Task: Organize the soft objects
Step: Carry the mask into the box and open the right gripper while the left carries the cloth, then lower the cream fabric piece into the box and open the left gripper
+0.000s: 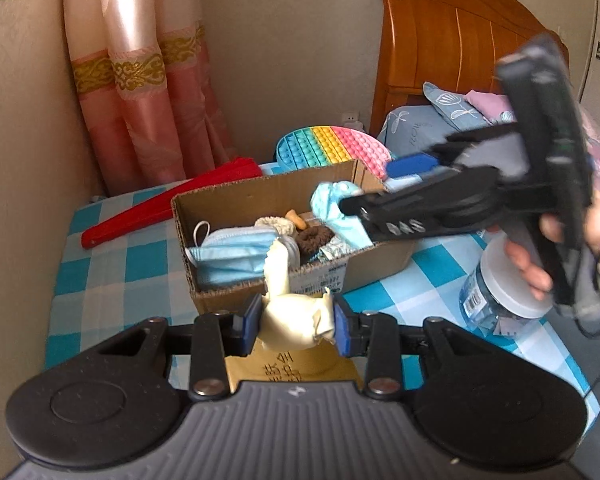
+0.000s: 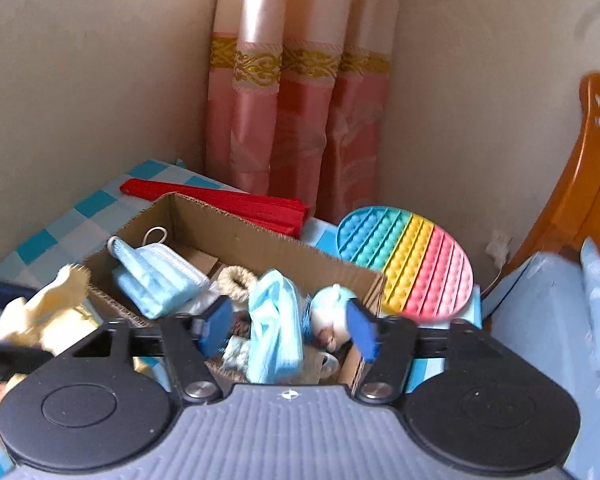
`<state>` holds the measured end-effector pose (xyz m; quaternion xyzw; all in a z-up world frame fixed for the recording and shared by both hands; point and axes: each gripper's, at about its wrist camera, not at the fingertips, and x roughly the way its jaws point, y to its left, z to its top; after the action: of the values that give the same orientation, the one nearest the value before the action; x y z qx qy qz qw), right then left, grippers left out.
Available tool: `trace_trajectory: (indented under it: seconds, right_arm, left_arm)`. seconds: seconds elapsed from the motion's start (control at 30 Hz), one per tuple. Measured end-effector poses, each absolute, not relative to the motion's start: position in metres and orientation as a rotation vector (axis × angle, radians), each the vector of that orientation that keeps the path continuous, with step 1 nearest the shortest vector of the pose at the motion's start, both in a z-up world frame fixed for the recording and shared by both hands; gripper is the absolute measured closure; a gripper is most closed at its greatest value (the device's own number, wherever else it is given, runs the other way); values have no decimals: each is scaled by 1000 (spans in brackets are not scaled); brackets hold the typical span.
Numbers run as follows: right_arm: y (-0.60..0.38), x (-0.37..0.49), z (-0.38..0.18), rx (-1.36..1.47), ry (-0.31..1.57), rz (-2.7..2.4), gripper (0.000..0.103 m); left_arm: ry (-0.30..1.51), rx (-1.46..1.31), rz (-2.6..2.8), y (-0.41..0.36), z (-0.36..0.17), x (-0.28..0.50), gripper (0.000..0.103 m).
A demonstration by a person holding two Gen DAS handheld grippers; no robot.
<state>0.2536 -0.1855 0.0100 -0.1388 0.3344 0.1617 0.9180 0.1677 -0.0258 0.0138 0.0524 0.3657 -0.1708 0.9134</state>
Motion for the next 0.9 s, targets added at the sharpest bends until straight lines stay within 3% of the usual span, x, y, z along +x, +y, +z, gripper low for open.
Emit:
trace_trajectory:
  seconds: [0.1, 0.33, 0.63, 0.67, 0.7, 0.77, 0.9]
  right_arm:
    - [-196, 237, 14, -228, 696, 332, 10]
    - [-206, 189, 18, -161, 705, 329, 1]
    - [-211, 147, 20, -31, 691, 340, 0]
    - [-210, 144, 20, -25, 692, 343, 0]
    - [-210, 142, 20, -21, 691, 345, 0]
    - [-210, 139, 21, -17, 690, 345, 0]
    - [-212, 135, 24, 1, 682, 338, 0]
  left_arm:
    - [748, 114, -352, -27, 16, 172, 68]
    - [740, 119, -358, -30, 25, 194, 68]
    - [755, 139, -370, -52, 29, 256, 63]
    - [754, 137, -367, -55, 28, 265, 55]
    - [744, 136, -367, -57, 28, 270, 37]
    - [725, 134, -360, -60, 27, 279, 16]
    - [678, 130, -318, -58, 29, 274, 5]
